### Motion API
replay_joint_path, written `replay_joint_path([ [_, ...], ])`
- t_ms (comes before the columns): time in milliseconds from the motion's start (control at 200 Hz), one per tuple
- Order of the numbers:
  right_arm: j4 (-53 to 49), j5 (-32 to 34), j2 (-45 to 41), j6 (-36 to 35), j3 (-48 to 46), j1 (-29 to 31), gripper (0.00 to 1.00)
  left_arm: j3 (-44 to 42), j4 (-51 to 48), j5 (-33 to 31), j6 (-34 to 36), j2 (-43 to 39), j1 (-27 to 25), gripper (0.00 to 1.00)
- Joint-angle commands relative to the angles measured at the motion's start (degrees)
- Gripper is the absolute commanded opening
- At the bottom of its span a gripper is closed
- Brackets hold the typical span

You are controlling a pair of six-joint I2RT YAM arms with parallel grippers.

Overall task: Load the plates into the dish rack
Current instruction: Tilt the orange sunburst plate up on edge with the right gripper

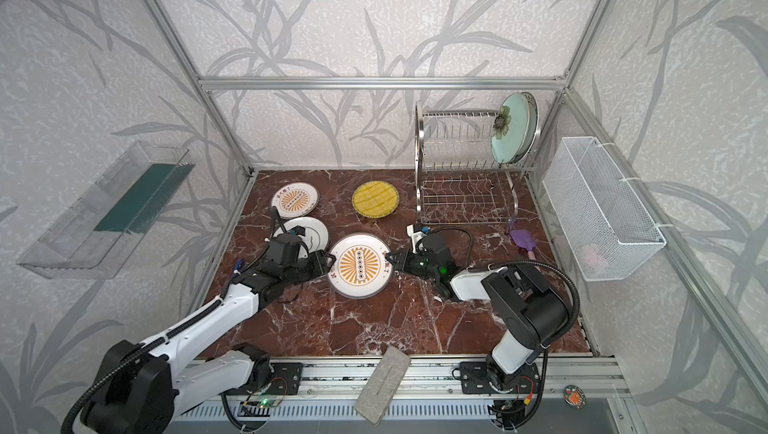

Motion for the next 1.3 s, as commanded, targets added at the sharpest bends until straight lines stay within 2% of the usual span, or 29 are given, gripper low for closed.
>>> replay_joint_path([
  [0, -0.46, -0.07, -2.46, -1.55, 0.25, -0.22, 0.0, -0.41, 2.79, 2.16, -0.52, 0.88, -0.18, 0.49],
  [415, -4.96, 4.38, -6.47, -2.87, -0.96, -1.1, 0.0, -1.49, 9.12, 10.29, -0.36, 2.81, -0.31, 0.43],
  [1295, -6.4, 7.14, -10.45, -3.13, -2.36, -2.5, 0.0, -1.98, 13.32, 13.4, -1.41, 4.85, -1.27, 0.26],
])
